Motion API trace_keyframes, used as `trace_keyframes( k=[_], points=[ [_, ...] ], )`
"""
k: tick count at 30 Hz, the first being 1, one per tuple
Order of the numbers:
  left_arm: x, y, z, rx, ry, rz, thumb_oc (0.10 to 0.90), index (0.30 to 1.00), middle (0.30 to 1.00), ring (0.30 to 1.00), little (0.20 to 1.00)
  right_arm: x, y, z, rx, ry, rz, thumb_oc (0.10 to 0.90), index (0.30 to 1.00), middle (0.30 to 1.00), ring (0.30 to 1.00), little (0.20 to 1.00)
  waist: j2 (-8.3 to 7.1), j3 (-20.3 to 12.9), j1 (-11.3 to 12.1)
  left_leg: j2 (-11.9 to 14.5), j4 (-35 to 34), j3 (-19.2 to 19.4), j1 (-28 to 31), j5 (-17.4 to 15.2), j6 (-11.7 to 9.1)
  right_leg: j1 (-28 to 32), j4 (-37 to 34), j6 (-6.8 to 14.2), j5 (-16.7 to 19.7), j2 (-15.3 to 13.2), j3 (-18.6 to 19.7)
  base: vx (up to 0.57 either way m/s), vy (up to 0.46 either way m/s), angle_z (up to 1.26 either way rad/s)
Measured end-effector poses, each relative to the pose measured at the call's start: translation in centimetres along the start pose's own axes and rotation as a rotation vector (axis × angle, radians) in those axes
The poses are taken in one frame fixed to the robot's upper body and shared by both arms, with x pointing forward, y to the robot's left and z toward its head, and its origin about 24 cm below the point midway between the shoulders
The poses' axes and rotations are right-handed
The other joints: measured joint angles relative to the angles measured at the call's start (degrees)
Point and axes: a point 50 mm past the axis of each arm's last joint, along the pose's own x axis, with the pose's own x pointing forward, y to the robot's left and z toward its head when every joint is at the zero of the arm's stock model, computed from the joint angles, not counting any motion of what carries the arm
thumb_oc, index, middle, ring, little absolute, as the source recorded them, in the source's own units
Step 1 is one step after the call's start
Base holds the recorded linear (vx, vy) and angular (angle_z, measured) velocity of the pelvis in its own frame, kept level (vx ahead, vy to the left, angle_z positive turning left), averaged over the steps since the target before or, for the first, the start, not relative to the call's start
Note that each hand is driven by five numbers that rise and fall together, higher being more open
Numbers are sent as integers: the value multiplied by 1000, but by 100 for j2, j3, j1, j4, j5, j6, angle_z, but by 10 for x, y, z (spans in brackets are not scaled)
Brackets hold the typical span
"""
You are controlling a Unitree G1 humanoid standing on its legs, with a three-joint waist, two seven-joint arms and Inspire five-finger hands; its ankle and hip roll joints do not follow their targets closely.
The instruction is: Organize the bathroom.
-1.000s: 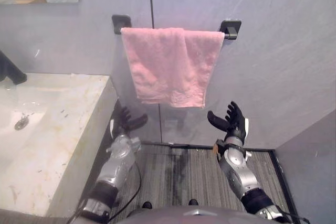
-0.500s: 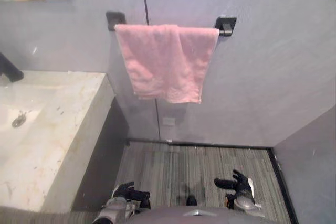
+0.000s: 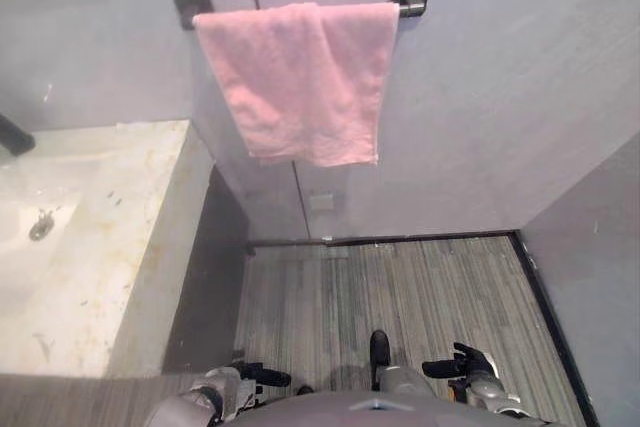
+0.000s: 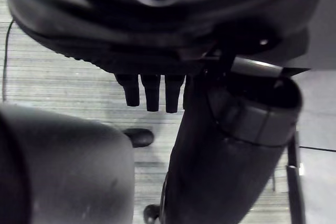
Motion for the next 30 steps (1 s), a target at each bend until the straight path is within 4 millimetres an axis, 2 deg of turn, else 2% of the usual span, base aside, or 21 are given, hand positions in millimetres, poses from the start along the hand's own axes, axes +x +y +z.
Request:
trace_keyframes(
  k=[2,4,5,7,8,10,11,13,15,16,18,20,21,22,24,25,26,27,28,29,30],
  points=[
    [0,3,0,5,-11,-6,800,900,900,900,900,-1,4,0,12,-3,3,800,900,900,900,900,-88,66,-11,-182,-247,26,43,235,132,-165,141,246,13,-213,39,-310,3,3],
    [0,5,0,3,-24,-4,800,900,900,900,900,0,3,4,28,-12,-13,800,900,900,900,900,-47,140,59,-215,-235,73,23,363,259,-190,341,384,-188,-256,173,-463,-36,-4],
    [0,6,1,0,-35,-2,800,900,900,900,900,0,2,5,32,-10,-22,800,900,900,900,900,36,180,68,-142,-238,107,19,392,287,-382,902,335,-427,-153,326,-466,-35,-4],
    [0,9,0,-8,-41,6,800,900,900,900,900,2,1,10,30,-15,-30,800,900,900,900,900,205,229,173,60,-238,154,-9,451,295,-467,1773,250,-819,66,253,-372,-33,-9],
    [-1,9,2,-13,-50,6,800,900,900,900,900,2,1,13,30,-17,-32,800,900,900,900,900,226,228,252,129,-237,188,-20,475,320,-492,2091,150,-1042,145,256,-362,-71,-15],
    [-1,7,4,-29,-64,1,800,900,900,900,900,4,1,19,29,-22,-21,800,900,900,900,900,308,234,473,288,-234,217,-76,550,248,-226,2465,74,-1461,200,306,-342,-111,-14],
    [-1,7,5,-37,-65,-1,800,900,900,900,900,4,4,21,30,-24,-14,800,900,900,900,900,346,241,536,359,-235,194,-74,562,218,-22,2479,112,-1575,244,366,-340,-157,3],
    [-1,8,5,-44,-66,3,800,900,900,900,900,3,13,21,30,-17,7,800,900,900,900,900,298,213,623,385,-235,82,-70,616,140,520,2136,183,-1787,259,632,-335,-186,18],
    [-1,7,4,-52,-61,3,800,900,900,900,900,1,20,22,25,-10,25,800,900,900,900,900,293,123,705,394,-238,-42,-142,685,31,850,1517,180,-1806,353,893,-285,-172,23],
    [0,7,1,-67,-51,4,800,900,900,900,900,1,23,20,25,-2,32,800,900,900,900,900,274,39,708,378,-238,-124,-221,725,-51,1000,1148,114,-1837,402,1064,-256,-125,38],
    [0,5,-2,-87,-42,11,800,900,900,900,900,0,25,15,16,21,38,800,900,900,900,900,356,-105,735,571,-19,-341,-567,785,-275,1115,607,-129,-1616,681,1110,-446,-133,47],
    [0,3,2,-126,-52,7,800,900,900,900,900,0,22,16,-4,25,35,800,900,900,900,900,440,-162,919,742,334,-384,-960,801,-448,920,509,-313,-1469,878,1095,-476,-67,25],
    [-1,3,9,-126,-70,5,800,900,900,900,900,1,21,18,-21,11,35,800,900,900,900,900,443,-148,937,728,519,-433,-1200,918,-601,902,452,-367,-1457,924,1164,-328,-29,47],
    [-1,3,16,-117,-85,7,800,900,900,900,900,1,19,18,-24,10,31,800,900,900,900,900,468,-112,923,681,591,-460,-1354,1131,-654,932,379,-439,-1399,1004,1185,-340,0,90],
    [-2,4,24,-119,-105,24,800,900,900,900,900,2,15,17,-16,17,20,800,900,900,900,900,323,52,931,570,470,-548,-1544,1741,-885,875,307,-676,-1259,994,1218,-260,49,92],
    [-2,4,25,-136,-107,22,800,900,900,900,900,2,13,16,-16,18,17,800,900,900,900,900,298,68,952,556,464,-492,-1550,1723,-917,867,285,-732,-1227,981,1161,-257,82,53],
    [-3,4,27,-160,-113,20,800,900,900,900,900,2,11,14,-26,16,17,800,900,900,900,900,266,79,972,480,634,-325,-1546,1396,-864,916,213,-845,-1135,898,959,-244,103,48],
    [-3,5,28,-153,-109,32,800,900,900,900,900,1,11,10,-56,9,27,800,900,900,900,900,172,99,921,365,969,-14,-1540,923,-672,1022,121,-774,-970,711,633,-311,150,88],
    [-2,8,26,-143,-96,51,800,900,900,900,900,1,9,7,-66,10,30,800,900,900,900,900,82,111,743,244,1114,201,-1509,767,-610,1129,-44,-753,-955,587,466,-244,142,110],
    [-2,12,25,-137,-84,69,800,900,900,900,900,1,9,7,-75,8,34,800,900,900,900,900,-23,163,598,233,1268,526,-1412,525,-574,1166,-46,-621,-823,382,116,-189,124,118],
    [-2,14,23,-134,-75,82,800,900,900,900,900,0,10,3,-75,15,36,800,900,900,900,900,-131,178,500,218,1345,668,-1333,442,-614,1182,-41,-589,-841,224,-75,-144,120,122]
  ],
)
